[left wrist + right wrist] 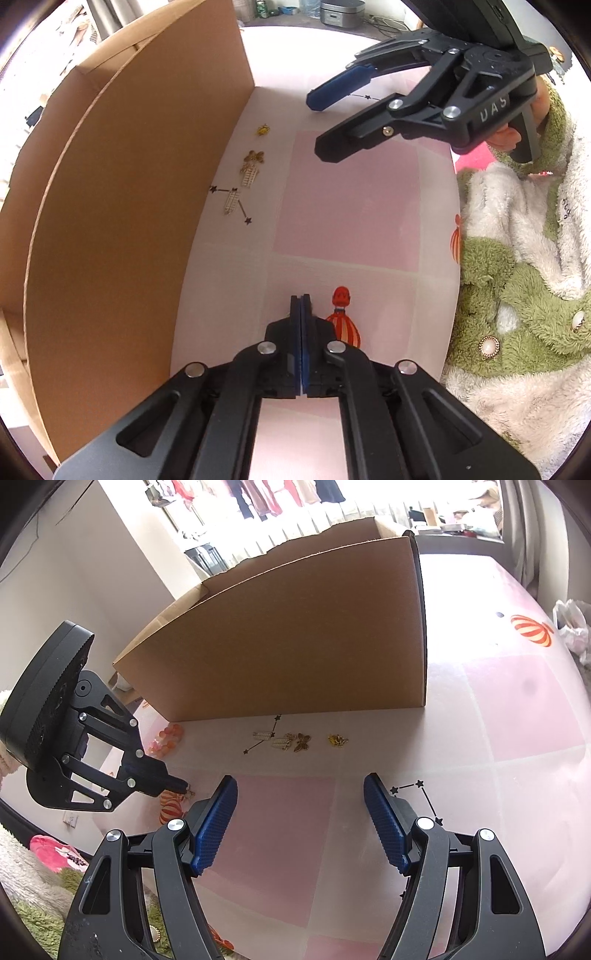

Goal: Organize jewelry

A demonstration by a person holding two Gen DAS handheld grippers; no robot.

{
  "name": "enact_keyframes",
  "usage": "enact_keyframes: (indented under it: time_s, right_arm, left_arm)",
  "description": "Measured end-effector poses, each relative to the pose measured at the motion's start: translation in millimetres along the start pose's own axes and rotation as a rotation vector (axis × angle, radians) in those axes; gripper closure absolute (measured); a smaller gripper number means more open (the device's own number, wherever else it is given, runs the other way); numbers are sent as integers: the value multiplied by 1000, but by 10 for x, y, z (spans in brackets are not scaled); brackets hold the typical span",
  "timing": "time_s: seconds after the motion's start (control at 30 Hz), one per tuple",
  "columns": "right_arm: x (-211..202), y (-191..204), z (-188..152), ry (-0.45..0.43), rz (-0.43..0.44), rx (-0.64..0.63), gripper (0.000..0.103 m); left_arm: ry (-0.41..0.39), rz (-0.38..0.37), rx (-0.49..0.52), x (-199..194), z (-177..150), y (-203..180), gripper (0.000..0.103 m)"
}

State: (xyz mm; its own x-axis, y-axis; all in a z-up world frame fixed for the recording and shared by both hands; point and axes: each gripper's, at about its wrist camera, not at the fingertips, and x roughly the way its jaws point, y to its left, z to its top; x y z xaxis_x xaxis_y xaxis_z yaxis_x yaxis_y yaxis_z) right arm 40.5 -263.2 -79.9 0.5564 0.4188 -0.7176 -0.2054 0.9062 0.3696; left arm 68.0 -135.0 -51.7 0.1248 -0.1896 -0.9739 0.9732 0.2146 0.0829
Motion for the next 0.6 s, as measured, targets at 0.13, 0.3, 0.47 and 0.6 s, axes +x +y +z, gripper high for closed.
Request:
enact_keyframes:
  time_s: [0.13, 0.3, 0.47, 0.6]
  right_arm:
    - [-25, 66, 7, -8, -1, -9, 35]
    - [-101, 126, -29, -17, -19, -20, 35]
    - [-137, 143, -54, -15, -52, -23, 35]
    - [-126, 164, 0, -22, -88, -47, 35]
  left_arm:
    - [-34, 18, -42, -105, -48, 3, 103]
    - [-70, 29, -144, -197, -156, -2, 103]
    - [-152, 66, -365, -289, -273, 19, 99]
    - [-229, 121, -522, -289, -374, 13, 78]
